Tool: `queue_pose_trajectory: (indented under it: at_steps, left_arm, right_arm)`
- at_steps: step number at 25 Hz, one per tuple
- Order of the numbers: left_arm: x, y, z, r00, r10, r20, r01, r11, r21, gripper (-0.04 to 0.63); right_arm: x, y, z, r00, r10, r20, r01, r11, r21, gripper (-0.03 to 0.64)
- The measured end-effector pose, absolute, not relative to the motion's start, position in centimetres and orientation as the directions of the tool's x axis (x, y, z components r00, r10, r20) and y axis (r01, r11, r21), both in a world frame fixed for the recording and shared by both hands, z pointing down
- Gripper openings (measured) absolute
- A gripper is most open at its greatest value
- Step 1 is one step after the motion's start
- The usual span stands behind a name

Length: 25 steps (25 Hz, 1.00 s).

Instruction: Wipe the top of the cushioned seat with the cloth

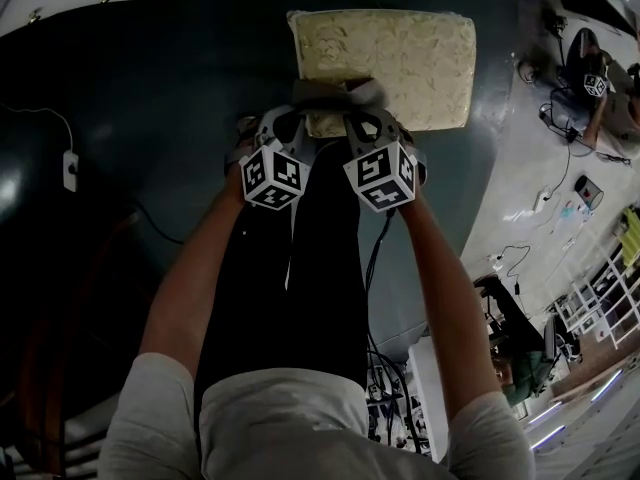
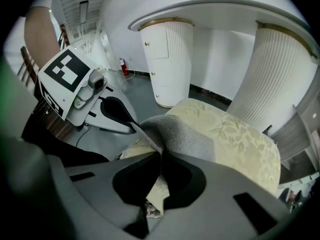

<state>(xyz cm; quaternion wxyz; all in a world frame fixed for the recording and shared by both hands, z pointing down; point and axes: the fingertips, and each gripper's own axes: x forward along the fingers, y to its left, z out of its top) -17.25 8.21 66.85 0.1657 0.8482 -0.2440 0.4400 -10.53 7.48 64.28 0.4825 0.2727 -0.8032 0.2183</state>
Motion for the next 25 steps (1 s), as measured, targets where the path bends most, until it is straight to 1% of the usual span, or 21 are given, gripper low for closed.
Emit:
queue_pose_trajectory:
  at_steps: [9,17,25]
  left_arm:
    - [-17.0,10.6,66.9,0.513,-0.231,0.827,-0.538,-0.837,0.100,0.021]
    - [-16.7,13.1,67.0,0.511,-0.203,0.835,-0.514,-0.851,0.108,0.021]
    - [-16.1,14.8,66.7,0.503,-0.190,0.843,-0.516,-0.849,0.116,0.021]
  right_arm:
    - [-10.3,9.3,64.4,-0.386,-0.259,0.885,-0.775,0.612,-0.159,0.017]
    - [-10.0,12.1,64.6,-0.385,-0.215,0.898,-0.748,0.643,-0.167,0.017]
    - [-9.3,13.8,65.0,-0.388,-0.175,0.905,-0.728,0.660,-0.185,0.017]
